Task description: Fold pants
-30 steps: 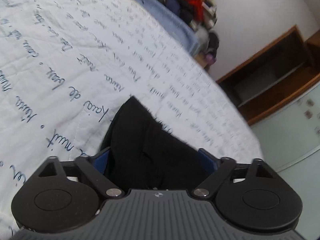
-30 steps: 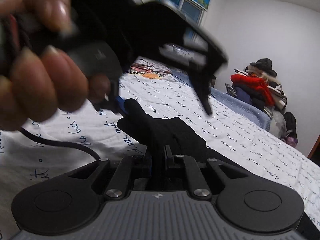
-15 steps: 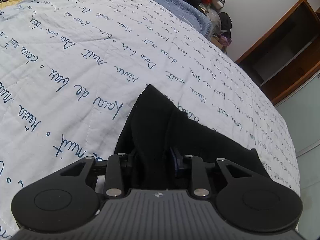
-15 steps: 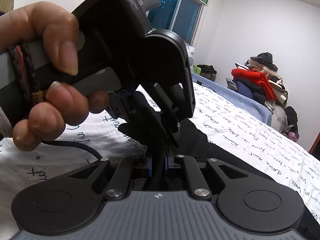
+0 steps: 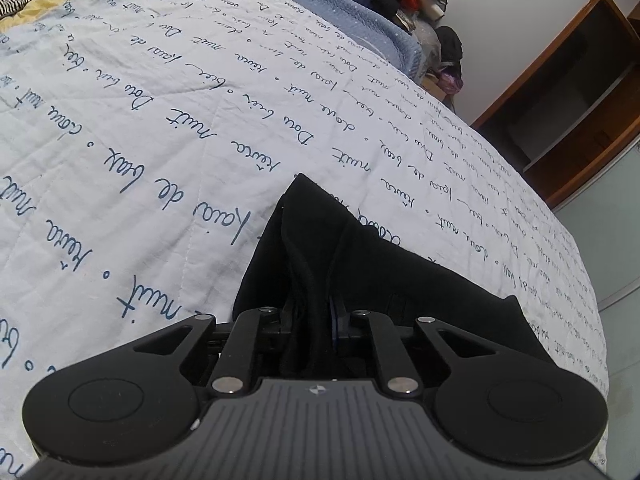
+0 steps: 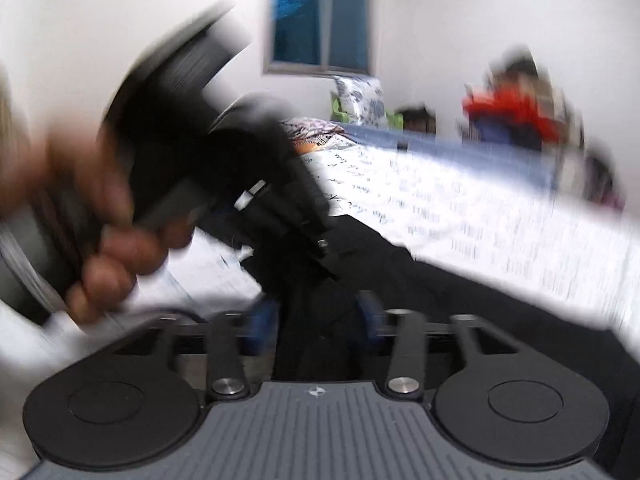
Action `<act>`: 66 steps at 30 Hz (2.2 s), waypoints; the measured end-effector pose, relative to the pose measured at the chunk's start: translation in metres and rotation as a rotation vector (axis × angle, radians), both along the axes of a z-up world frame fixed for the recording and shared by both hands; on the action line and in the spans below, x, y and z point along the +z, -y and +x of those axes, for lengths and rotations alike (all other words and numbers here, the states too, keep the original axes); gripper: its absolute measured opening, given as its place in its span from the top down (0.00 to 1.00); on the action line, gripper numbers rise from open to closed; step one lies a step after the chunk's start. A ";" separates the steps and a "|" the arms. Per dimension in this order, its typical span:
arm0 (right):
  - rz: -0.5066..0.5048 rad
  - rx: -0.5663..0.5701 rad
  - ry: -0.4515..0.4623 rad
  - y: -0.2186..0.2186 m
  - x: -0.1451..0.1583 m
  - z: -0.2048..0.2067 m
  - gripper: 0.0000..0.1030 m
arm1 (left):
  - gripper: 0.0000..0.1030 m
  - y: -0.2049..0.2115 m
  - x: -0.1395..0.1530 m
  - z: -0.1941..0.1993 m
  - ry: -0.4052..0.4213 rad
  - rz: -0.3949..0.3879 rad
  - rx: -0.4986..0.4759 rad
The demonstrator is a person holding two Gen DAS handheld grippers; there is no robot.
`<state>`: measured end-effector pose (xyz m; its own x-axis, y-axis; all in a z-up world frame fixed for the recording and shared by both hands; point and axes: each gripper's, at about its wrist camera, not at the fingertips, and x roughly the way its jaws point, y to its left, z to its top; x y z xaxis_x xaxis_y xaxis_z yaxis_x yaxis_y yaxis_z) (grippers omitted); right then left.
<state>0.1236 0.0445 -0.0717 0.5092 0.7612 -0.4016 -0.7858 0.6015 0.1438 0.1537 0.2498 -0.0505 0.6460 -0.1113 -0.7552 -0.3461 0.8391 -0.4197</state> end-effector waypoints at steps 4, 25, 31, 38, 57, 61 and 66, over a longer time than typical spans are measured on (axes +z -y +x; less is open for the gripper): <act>0.346 -0.065 -0.466 0.077 0.002 0.054 0.22 | 0.87 0.024 0.021 -0.005 0.038 0.125 -0.032; 0.740 -0.127 -1.082 0.162 -0.071 0.134 0.17 | 0.70 0.141 0.040 -0.087 0.315 0.046 -0.510; 0.700 -0.121 -1.067 0.167 -0.063 0.110 0.17 | 0.48 0.098 0.063 -0.115 0.419 0.173 -0.295; 0.691 -0.131 -1.075 0.163 -0.060 0.110 0.15 | 0.48 0.137 0.014 -0.062 0.250 0.000 -0.600; 0.373 -0.140 -0.875 0.119 -0.036 0.101 0.31 | 0.38 0.082 0.007 -0.119 0.285 -0.123 -0.462; 0.305 -0.157 -0.857 0.114 -0.042 0.102 0.80 | 0.38 0.076 0.004 -0.120 0.260 -0.090 -0.361; 0.396 -0.148 -0.871 0.134 -0.035 0.109 0.85 | 0.37 0.092 0.018 -0.126 0.315 0.097 -0.325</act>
